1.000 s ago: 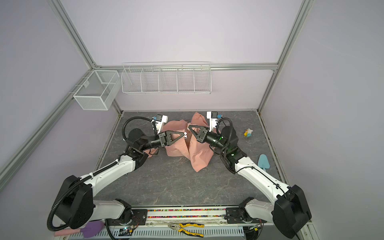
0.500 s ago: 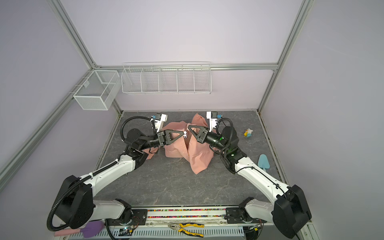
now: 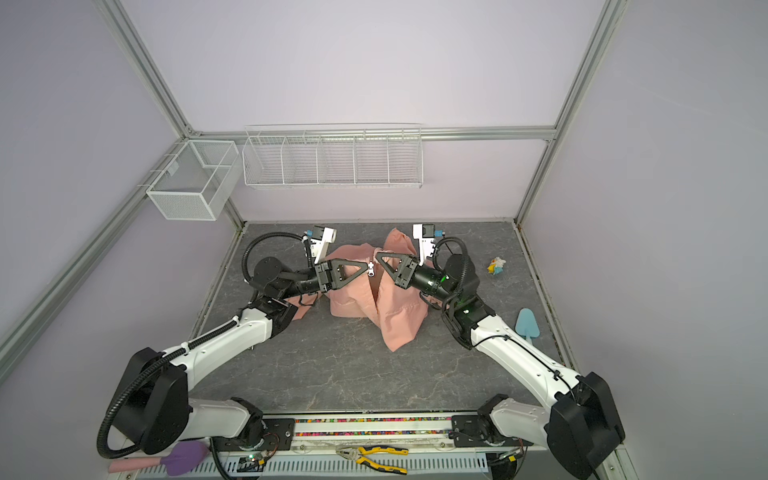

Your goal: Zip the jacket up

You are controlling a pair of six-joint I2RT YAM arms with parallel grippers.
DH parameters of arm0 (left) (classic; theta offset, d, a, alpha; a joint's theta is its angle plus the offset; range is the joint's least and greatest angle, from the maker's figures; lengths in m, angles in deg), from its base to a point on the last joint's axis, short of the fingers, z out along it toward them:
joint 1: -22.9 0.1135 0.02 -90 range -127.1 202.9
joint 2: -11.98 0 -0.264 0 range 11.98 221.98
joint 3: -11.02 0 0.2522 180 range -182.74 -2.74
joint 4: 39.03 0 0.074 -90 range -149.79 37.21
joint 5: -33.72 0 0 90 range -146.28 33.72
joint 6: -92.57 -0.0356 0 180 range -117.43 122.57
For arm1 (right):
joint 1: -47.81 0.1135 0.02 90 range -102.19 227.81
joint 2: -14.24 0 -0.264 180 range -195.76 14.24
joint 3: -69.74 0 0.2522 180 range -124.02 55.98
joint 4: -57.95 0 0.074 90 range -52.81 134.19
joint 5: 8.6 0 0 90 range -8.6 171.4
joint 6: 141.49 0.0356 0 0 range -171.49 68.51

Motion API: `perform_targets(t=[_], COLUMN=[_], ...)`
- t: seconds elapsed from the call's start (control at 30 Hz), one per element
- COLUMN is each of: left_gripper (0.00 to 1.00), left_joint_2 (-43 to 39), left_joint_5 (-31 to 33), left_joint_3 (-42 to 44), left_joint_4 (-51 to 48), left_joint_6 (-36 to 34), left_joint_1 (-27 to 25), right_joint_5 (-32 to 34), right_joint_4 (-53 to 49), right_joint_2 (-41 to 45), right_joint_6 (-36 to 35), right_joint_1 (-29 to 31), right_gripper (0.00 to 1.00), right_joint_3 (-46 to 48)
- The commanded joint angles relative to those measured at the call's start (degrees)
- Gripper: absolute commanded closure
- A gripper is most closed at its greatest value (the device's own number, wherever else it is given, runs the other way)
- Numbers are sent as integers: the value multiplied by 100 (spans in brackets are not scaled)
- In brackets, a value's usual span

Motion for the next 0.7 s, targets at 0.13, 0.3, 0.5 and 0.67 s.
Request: perform_targets(t=[0.13,0.3,0.5,0.67], left_gripper=[100,100,100,100], left_joint_2=[64,50,25,27], left_joint_5=[-114,-127,-133,-148], left_joint_3=[-195,-165,-116,-93], left_joint_4=[491,509,520,549], left_joint_6=[214,225,245,267], left_joint_1=[-12,-12,-15,-12], right_joint_5=[-159,-79,-28,-86], right_joint_4=[319,279,382,349], right_joint_2=[183,217,257,266], right_joint_6=[27,1,1,-26], right_joint_1=[34,34,34,29], right_gripper=[94,94,94,94], right_joint_3=[38,33,37,24])
